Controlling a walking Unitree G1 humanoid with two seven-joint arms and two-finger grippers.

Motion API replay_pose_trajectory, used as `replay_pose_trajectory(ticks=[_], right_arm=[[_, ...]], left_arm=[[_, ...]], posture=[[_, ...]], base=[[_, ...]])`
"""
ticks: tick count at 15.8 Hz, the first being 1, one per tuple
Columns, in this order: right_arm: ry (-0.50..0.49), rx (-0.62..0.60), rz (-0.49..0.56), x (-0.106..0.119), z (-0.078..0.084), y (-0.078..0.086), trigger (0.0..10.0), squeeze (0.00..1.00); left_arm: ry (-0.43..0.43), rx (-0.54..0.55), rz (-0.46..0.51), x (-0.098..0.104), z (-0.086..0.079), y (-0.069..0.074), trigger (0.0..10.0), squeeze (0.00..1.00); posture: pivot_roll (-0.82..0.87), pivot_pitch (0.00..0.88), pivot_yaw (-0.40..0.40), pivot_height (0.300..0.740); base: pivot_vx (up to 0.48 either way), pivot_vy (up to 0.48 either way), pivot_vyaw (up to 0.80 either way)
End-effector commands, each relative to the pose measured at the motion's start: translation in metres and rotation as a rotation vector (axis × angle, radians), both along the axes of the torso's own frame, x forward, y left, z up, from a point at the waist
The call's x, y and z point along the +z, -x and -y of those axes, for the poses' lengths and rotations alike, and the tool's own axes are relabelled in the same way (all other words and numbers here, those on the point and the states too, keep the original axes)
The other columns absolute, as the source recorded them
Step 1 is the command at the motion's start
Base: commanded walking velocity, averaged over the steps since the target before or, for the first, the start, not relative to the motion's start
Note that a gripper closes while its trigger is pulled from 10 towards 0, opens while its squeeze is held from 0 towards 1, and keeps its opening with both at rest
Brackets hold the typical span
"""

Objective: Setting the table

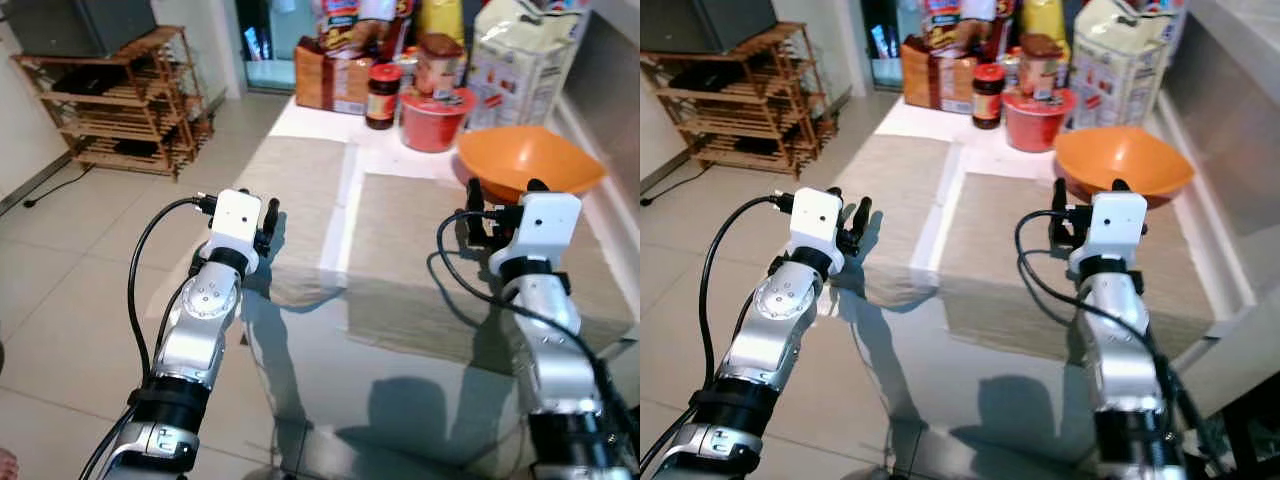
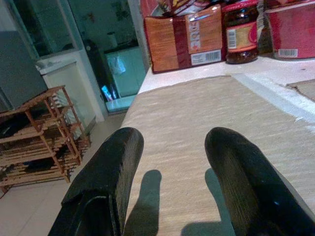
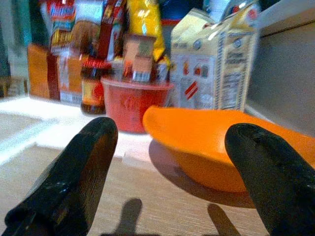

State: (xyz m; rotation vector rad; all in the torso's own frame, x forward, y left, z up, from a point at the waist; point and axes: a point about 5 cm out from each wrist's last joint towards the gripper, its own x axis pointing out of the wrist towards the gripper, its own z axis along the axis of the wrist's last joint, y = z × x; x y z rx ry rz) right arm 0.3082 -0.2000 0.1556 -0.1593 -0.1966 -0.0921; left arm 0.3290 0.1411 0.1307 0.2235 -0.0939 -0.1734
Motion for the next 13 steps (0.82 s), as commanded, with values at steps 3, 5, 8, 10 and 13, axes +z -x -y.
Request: replay_pose_trajectory(ticks=[3,5,8,10,13], right_arm=[[0.133,-0.027,-0.052,0.011,0.024,-0.018,10.0,0.00],[0.191,-0.061,-0.076,0.016,0.036,-0.026,10.0,0.00],[0.266,-0.131,-0.140,0.021,0.055,-0.040,10.0,0.00],[0.299,-0.133,-0.193,0.016,0.057,-0.046,10.0,0.00],[0.335,-0.148,-0.245,0.010,0.063,-0.054,10.0,0.00]], left_arm=[[0.007,0.014,-0.008,-0.001,-0.001,0.004,10.0,0.00],[0.008,0.016,-0.012,-0.003,-0.001,0.006,10.0,0.00],[0.004,0.024,-0.016,-0.004,-0.004,0.009,10.0,0.00],[0.000,0.030,-0.016,-0.003,-0.005,0.010,10.0,0.00],[-0.005,0.035,-0.020,-0.003,-0.008,0.012,10.0,0.00]], posture=[[0.00,0.000,0.000,0.740],[0.01,0.000,-0.004,0.740],[0.02,0.000,-0.010,0.740],[0.03,0.000,-0.012,0.740],[0.04,0.000,-0.017,0.740]], base=[[0.000,0.000,0.00],[0.000,0.000,0.00],[0.000,0.000,0.00],[0.000,0.000,0.00],[0.000,0.000,0.00]])
